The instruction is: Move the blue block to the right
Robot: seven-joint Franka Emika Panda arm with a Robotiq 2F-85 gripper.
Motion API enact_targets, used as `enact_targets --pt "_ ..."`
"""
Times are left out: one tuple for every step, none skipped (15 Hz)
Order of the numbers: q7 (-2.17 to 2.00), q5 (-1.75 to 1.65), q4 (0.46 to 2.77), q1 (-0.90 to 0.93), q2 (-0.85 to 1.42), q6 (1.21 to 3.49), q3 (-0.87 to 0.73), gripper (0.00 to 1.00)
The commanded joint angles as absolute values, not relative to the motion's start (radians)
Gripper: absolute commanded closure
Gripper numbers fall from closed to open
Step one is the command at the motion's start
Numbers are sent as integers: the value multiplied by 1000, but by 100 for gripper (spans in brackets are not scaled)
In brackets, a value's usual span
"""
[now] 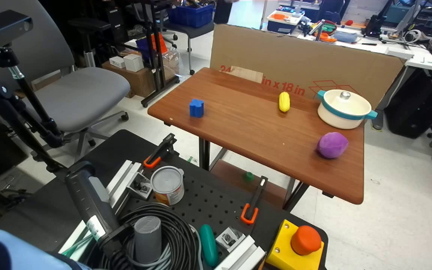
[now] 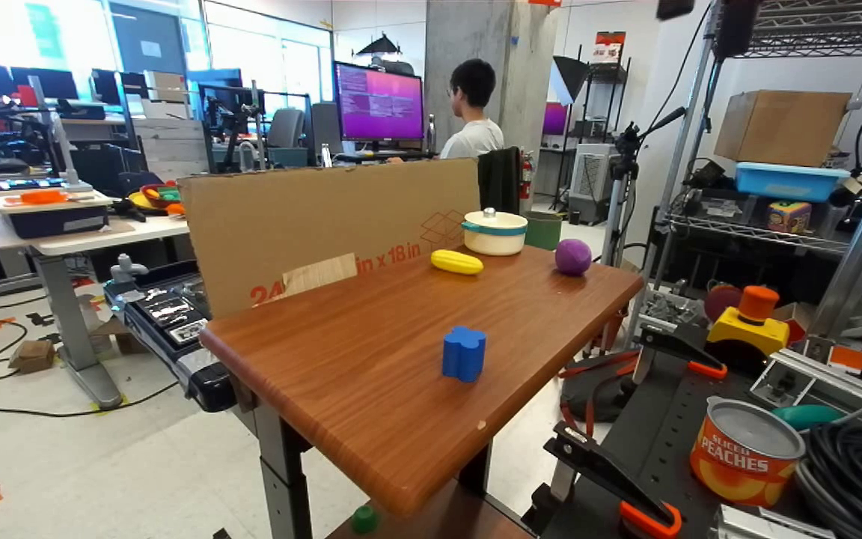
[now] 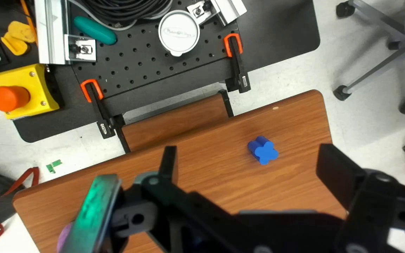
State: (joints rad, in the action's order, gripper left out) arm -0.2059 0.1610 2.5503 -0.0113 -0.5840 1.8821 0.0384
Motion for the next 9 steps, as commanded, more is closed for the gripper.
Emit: enact_targets --pt "-288 88 2504 -8 -339 2043 139 0" --pt "-311 56 2491 -4 -277 2087 161 0" --pt "-343 17 2476 -2 -212 2114 181 0" --pt "-372 -22 2453 0 -147 2119 193 0" --pt "-403 -64 2426 6 -79 2126 201 0" --pt "-433 -104 2391 14 -13 2122 202 0" --pt "-458 -144 2355 26 53 2114 198 0" --pt "-478 -174 2313 43 114 2101 188 0" --pt "-486 -193 2274 62 166 2091 178 0"
